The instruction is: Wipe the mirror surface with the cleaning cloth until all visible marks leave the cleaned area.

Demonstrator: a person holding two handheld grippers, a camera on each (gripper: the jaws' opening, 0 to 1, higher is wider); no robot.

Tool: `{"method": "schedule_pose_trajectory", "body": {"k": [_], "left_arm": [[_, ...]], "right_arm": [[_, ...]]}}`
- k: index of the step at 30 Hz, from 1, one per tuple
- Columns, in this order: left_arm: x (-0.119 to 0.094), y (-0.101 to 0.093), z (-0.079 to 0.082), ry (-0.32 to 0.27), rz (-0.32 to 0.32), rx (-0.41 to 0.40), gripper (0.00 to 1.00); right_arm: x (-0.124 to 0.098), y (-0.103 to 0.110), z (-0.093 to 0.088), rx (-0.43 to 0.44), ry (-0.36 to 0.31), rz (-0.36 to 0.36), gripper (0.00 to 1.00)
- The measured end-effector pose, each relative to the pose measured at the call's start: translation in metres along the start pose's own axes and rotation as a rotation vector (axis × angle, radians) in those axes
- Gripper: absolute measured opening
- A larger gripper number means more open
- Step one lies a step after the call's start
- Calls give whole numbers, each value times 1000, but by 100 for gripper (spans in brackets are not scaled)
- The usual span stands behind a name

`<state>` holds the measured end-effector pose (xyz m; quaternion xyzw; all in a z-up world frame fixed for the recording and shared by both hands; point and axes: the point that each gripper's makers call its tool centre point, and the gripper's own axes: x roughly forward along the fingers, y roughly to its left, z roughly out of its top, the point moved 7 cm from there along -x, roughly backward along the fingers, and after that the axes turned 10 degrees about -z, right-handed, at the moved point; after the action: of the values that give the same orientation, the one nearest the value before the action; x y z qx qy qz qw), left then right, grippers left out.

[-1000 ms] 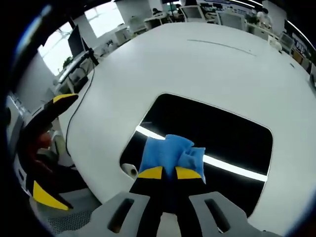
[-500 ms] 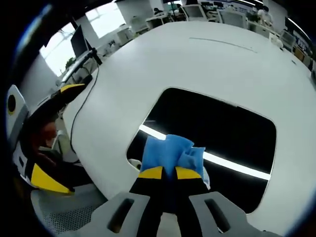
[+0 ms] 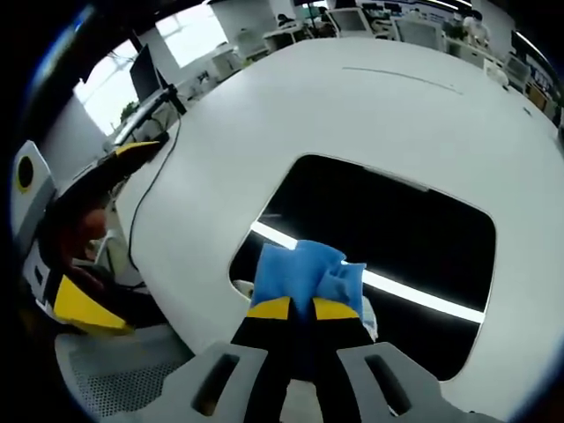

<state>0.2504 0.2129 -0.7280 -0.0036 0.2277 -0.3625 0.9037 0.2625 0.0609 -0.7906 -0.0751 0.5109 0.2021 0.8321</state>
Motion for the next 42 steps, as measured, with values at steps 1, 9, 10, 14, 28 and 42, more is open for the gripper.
{"method": "schedule_pose_trajectory", "body": {"k": [1,9,10,14,28,42], "left_arm": [[0,0,1,-1,0,1,99],[1,1,2,-4,4,-1,99],[2,1,2,-4,4,-1,99],[1,2,1,-3,6,-2,99],[-2,3,2,2,4,7,99],[-3,2,1,7,1,11,99]], "right_arm": [[0,0,0,-1,-1,2,2],[0,-1,1,1,5,10,2],[0,-1,1,0,6,10,2],[0,-1,1,1,5,12,2],[-1,-4,-1,4,2,15,2],[-3,-15,-4,4,19,10,2]]}}
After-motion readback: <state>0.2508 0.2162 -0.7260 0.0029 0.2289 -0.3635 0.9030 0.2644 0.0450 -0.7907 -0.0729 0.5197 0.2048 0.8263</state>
